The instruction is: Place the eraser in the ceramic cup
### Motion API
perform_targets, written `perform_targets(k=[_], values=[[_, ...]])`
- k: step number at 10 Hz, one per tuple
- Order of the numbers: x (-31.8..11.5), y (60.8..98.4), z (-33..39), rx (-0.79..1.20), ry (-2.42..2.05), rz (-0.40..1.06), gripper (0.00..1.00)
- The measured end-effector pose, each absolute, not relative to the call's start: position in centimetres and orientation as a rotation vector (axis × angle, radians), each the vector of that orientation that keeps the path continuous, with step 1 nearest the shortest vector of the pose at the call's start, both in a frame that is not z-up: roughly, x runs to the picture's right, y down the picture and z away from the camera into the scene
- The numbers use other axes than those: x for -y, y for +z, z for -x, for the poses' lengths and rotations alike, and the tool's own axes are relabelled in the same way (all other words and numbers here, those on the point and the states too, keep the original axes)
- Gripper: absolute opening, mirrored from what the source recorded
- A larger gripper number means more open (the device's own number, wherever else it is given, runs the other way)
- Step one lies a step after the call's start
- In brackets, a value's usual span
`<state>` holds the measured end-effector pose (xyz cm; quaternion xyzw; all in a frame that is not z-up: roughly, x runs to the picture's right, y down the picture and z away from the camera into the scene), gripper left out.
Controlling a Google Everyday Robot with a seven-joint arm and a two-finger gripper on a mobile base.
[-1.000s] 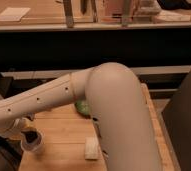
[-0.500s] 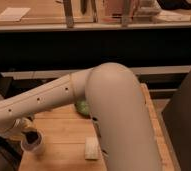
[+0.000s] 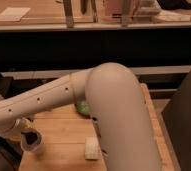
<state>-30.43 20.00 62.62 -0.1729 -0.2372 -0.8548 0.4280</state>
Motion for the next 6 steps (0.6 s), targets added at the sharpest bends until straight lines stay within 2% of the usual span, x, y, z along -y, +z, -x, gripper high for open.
perform_targets(k=[6], values=[[-20.19, 62.62, 30.34, 0.598, -2.134, 0.442, 0.4]])
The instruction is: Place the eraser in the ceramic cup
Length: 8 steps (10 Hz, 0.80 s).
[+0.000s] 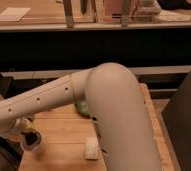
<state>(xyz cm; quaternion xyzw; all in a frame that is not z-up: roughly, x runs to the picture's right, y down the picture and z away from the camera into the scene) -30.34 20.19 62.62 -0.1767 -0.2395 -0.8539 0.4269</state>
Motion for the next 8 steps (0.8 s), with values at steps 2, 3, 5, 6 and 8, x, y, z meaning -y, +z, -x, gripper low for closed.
perform_targets(k=[2, 3, 5, 6, 8], values=[[-20.28, 62.65, 30.33, 0.601, -2.134, 0.444, 0.45], [-20.28, 62.61, 30.31, 0.601, -2.133, 0.446, 0.45], [-20.28, 62.57, 30.29, 0.602, -2.133, 0.45, 0.45], [-20.32, 62.56, 30.27, 0.603, -2.133, 0.452, 0.47], [-20.43, 62.53, 30.25, 0.606, -2.134, 0.454, 0.63]])
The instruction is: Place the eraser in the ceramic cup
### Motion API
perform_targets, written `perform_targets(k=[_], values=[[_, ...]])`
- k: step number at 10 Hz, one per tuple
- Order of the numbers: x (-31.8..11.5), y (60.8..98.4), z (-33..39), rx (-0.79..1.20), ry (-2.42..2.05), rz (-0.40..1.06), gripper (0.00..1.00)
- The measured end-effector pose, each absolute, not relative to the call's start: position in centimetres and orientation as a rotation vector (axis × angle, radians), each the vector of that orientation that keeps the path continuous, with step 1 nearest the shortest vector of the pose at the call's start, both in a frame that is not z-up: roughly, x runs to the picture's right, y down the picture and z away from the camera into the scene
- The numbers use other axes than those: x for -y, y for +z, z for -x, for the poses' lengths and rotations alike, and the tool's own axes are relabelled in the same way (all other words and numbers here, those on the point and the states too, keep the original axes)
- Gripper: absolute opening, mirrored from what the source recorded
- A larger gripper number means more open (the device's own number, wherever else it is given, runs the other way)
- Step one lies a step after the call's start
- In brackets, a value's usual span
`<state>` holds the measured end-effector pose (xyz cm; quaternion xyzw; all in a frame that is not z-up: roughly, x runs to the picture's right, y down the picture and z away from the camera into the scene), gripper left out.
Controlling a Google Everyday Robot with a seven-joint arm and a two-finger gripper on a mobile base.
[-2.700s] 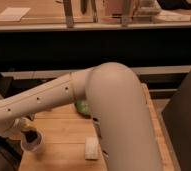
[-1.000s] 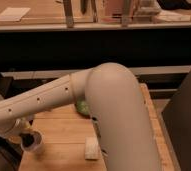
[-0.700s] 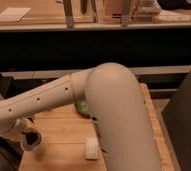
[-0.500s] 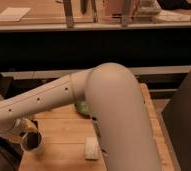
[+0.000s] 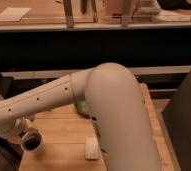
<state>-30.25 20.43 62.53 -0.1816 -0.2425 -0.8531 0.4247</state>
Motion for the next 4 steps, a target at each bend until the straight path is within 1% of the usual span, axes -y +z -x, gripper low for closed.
perform_targets(k=[1, 4], values=[[-20.47, 62.5, 30.27, 0.608, -2.134, 0.455, 0.67], [-20.59, 62.51, 30.25, 0.609, -2.132, 0.457, 0.68]])
